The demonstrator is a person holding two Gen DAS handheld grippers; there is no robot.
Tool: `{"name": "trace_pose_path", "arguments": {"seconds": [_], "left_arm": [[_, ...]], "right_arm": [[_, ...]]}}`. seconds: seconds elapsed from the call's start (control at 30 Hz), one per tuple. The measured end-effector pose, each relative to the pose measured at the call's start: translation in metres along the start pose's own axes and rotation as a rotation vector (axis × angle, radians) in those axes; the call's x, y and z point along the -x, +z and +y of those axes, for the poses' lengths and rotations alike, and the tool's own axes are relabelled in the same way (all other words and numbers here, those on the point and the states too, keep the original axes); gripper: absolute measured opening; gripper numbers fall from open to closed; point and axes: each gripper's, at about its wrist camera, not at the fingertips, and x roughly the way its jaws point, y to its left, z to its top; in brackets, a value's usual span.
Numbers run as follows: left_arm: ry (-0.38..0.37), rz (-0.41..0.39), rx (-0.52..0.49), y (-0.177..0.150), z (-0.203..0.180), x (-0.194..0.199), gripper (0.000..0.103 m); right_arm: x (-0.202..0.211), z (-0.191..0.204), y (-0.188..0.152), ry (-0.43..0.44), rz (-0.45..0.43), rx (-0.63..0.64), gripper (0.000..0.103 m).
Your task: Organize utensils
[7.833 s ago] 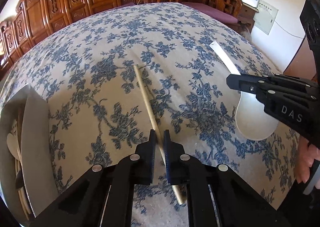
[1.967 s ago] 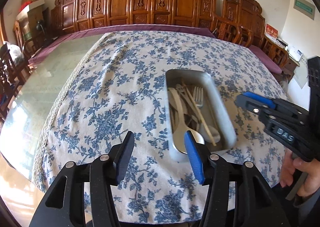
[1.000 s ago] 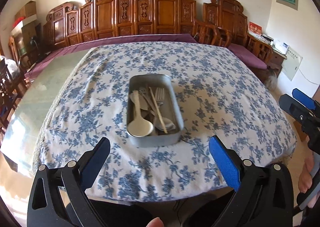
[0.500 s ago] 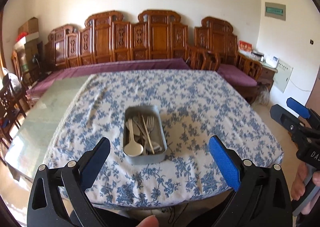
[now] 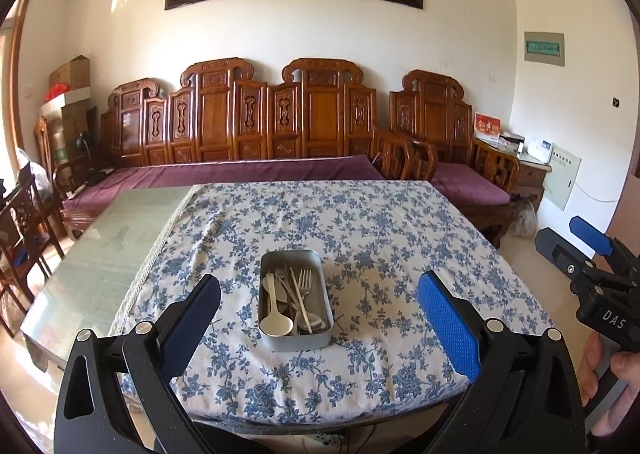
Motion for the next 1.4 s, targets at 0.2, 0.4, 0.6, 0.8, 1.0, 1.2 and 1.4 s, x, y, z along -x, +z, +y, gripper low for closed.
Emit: {"name": "trace_pose_path", "arguments": {"seconds": [0.2,0.4,0.6,0.8,1.0,1.2,1.4], "left_arm": [[0.009,-0.017,0.002,-0.0001,0.0008,0.0034,0.095],[0.019,-0.021,-0.004,-0.0015,-0.0012,0.0045,0.095],[0.024,-0.022,-0.008,-0.0026,-0.0024,0.0051,0.095],[0.028,-0.025,-0.010,-0.0030,-0.0029,0.0066,0.095],[0.029,-0.026,-0.011,-0.0033,-0.0032,0.0066,0.095],[0.030,-0.030,-0.011,-0.0015,-0.0031,0.0085,0.095],[0.033,-0.033,-0.012,-0.0002,-0.0032,0.0094,0.095]], "right_arm": [[0.0022,0.0005,0.0005,0.003,-0.009,0.000,0.100],[0.0020,0.0027,0.0012,0.012,-0.006,0.006,0.100],[0.0019,0.0035,0.0012,0.016,-0.005,0.006,0.100],[0.0014,0.0045,0.0015,0.020,-0.004,0.007,0.100],[0.0006,0.0057,0.0019,0.024,-0.003,0.006,0.100],[-0.0009,0.0059,0.0025,0.027,-0.002,0.007,0.100],[-0.0006,0.0064,0.0022,0.026,-0.003,0.006,0.100]]}}
